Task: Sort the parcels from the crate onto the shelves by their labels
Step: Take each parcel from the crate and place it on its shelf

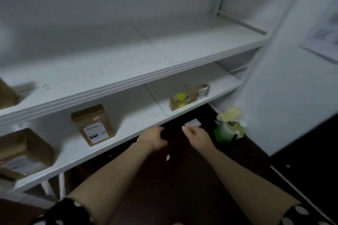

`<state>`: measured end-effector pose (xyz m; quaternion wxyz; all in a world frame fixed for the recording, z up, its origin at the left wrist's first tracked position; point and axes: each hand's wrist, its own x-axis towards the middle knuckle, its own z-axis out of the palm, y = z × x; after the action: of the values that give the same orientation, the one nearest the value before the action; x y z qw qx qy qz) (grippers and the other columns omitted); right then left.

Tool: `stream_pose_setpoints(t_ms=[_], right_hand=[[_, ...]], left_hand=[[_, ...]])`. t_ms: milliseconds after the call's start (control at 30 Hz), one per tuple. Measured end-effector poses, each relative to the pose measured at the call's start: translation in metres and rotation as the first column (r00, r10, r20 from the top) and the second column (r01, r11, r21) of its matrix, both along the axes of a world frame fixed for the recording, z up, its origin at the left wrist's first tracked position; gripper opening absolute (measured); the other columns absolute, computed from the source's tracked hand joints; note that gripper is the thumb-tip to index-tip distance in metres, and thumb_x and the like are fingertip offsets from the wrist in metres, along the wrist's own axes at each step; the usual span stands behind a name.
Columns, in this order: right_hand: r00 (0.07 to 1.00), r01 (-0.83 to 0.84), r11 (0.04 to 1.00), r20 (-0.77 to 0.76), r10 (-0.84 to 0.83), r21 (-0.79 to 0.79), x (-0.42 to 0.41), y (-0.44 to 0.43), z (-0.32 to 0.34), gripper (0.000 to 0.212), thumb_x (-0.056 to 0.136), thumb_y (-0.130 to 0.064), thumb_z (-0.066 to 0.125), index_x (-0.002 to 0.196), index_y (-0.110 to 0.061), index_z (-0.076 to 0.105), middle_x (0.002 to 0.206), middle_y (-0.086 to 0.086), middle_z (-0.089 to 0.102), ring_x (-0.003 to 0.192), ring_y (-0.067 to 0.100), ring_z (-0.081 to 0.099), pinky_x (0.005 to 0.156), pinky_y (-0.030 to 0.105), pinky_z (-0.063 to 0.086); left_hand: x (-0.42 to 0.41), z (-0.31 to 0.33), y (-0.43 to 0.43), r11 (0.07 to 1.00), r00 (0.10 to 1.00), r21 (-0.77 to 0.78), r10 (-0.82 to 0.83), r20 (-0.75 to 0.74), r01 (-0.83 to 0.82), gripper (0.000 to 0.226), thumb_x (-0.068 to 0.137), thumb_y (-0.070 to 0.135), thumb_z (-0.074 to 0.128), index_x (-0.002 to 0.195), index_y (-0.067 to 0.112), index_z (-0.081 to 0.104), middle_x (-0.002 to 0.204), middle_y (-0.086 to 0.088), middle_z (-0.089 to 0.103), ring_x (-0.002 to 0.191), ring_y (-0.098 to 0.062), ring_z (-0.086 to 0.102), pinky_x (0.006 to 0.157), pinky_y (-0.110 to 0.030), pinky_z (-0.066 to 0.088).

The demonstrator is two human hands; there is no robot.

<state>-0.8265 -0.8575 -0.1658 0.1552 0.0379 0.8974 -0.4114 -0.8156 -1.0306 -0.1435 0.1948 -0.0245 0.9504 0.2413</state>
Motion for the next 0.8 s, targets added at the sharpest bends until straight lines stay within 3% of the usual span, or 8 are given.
stream_pose_setpoints(t_ms=[100, 167, 300, 367, 533, 667, 800], right_hand=[[0.972, 0.232, 0.972, -0.041, -0.231, 0.029, 0.05, 0.068, 0.02, 0.041, 0.099, -0.045, 0.036, 0.082, -0.016, 0.059, 0.088, 0.005, 0.06, 0.101, 0.029, 0.059, 0.086, 0.036, 0.041], [0.929, 0.369, 0.928, -0.057, -0.366, 0.056, 0.091, 0.109, 0.03, 0.045, 0.1, -0.047, 0.031, 0.073, -0.02, 0.054, 0.084, 0.004, 0.057, 0.1, 0.031, 0.059, 0.084, 0.036, 0.038], [0.75, 0.661, 0.75, -0.053, -0.659, 0.021, 0.189, 0.181, 0.049, 0.063, 0.099, -0.052, 0.021, 0.112, -0.007, 0.064, 0.119, 0.012, 0.062, 0.116, 0.029, 0.054, 0.102, 0.041, 0.038], [0.636, 0.771, 0.637, -0.052, -0.77, -0.002, 0.245, 0.217, 0.054, 0.065, 0.098, -0.055, 0.019, 0.119, -0.011, 0.062, 0.125, 0.01, 0.06, 0.12, 0.028, 0.051, 0.106, 0.042, 0.036], [0.324, 0.938, 0.329, -0.062, -0.944, -0.106, 0.393, 0.308, 0.064, 0.062, 0.097, -0.057, 0.023, 0.114, -0.013, 0.064, 0.115, 0.006, 0.063, 0.111, 0.021, 0.055, 0.091, 0.032, 0.038], [0.097, 0.985, 0.107, -0.075, -0.992, -0.135, 0.524, 0.376, 0.06, 0.063, 0.098, -0.054, 0.025, 0.119, -0.009, 0.063, 0.124, 0.012, 0.062, 0.12, 0.027, 0.053, 0.103, 0.033, 0.037], [-0.088, 0.991, -0.079, -0.079, -0.993, -0.112, 0.659, 0.427, 0.057, 0.065, 0.099, -0.052, 0.023, 0.119, -0.004, 0.062, 0.125, 0.016, 0.06, 0.117, 0.03, 0.054, 0.099, 0.035, 0.039]], left_hand=[[0.007, 0.023, 0.058, 0.966, 0.967, -0.071, -0.252, -0.028, 0.25, 0.057, 0.087, 0.034, 0.06, 0.14, 0.023, 0.043, 0.138, -0.002, 0.05, 0.124, -0.02, 0.049, 0.097, -0.029, 0.041], [0.02, 0.031, 0.1, 0.922, 0.924, -0.099, -0.38, -0.038, 0.375, 0.056, 0.086, 0.037, 0.061, 0.138, 0.022, 0.045, 0.136, -0.001, 0.051, 0.122, -0.02, 0.05, 0.096, -0.031, 0.044], [0.069, 0.05, 0.2, 0.788, 0.793, -0.136, -0.608, -0.026, 0.6, 0.054, 0.087, 0.041, 0.059, 0.133, 0.017, 0.048, 0.131, -0.006, 0.053, 0.119, -0.022, 0.052, 0.095, -0.032, 0.044], [0.105, 0.059, 0.255, 0.705, 0.71, -0.141, -0.704, -0.019, 0.695, 0.05, 0.086, 0.042, 0.059, 0.127, 0.015, 0.051, 0.127, -0.005, 0.057, 0.117, -0.023, 0.054, 0.093, -0.031, 0.044], [0.218, 0.069, 0.39, 0.473, 0.471, -0.101, -0.881, -0.047, 0.875, 0.05, 0.08, 0.044, 0.063, 0.123, 0.019, 0.054, 0.121, -0.002, 0.061, 0.112, -0.021, 0.057, 0.098, -0.036, 0.044], [0.341, 0.067, 0.496, 0.29, 0.288, -0.072, -0.957, -0.047, 0.954, 0.064, 0.084, 0.043, 0.064, 0.138, 0.016, 0.043, 0.131, -0.002, 0.054, 0.116, -0.018, 0.054, 0.095, -0.03, 0.046], [0.468, 0.06, 0.582, 0.069, 0.069, -0.074, -0.998, -0.009, 0.995, 0.071, 0.079, 0.048, 0.065, 0.139, 0.017, 0.043, 0.138, -0.004, 0.051, 0.123, -0.021, 0.052, 0.099, -0.031, 0.044]])
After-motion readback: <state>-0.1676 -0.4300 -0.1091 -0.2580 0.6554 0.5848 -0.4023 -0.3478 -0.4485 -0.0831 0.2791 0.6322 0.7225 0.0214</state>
